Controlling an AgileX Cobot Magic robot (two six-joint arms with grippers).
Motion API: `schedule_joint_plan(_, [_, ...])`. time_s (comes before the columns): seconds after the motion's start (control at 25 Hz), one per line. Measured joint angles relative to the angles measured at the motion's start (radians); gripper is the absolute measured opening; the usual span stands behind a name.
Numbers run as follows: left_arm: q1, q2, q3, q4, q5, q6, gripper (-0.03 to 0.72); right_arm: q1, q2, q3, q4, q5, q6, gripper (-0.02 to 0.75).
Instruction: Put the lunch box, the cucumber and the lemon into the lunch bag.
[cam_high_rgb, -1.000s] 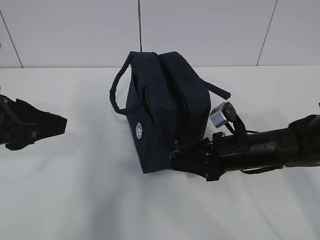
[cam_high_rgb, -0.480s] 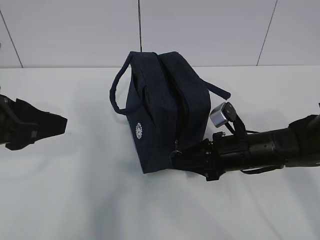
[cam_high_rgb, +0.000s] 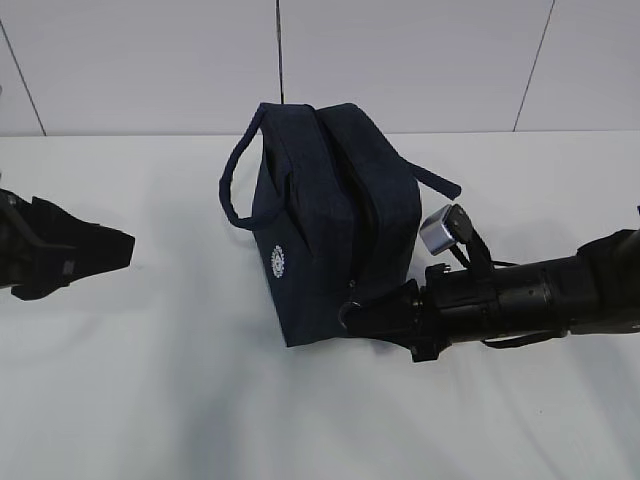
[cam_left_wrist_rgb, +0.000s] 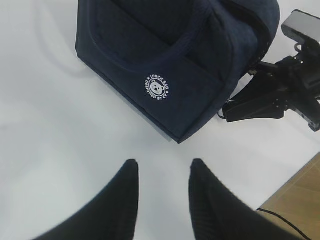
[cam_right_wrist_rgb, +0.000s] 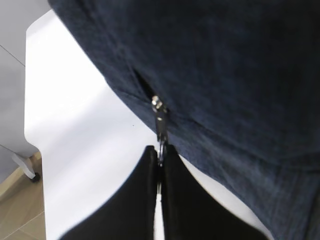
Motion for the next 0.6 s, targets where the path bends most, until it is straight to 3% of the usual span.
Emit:
schedule_joint_plan(0.2, [0.000, 0.000, 0.000, -0.002, 0.000, 0.000, 0.246, 0.000, 0.000, 0.000, -0.011, 0.014, 0.005, 0.007])
schedule_joint_plan(0.6, [0.000, 0.000, 0.000, -0.003, 0.000, 0.000, 0.246, 0.000, -0.004, -0.001, -0.164, 0.079, 0.158, 0.007])
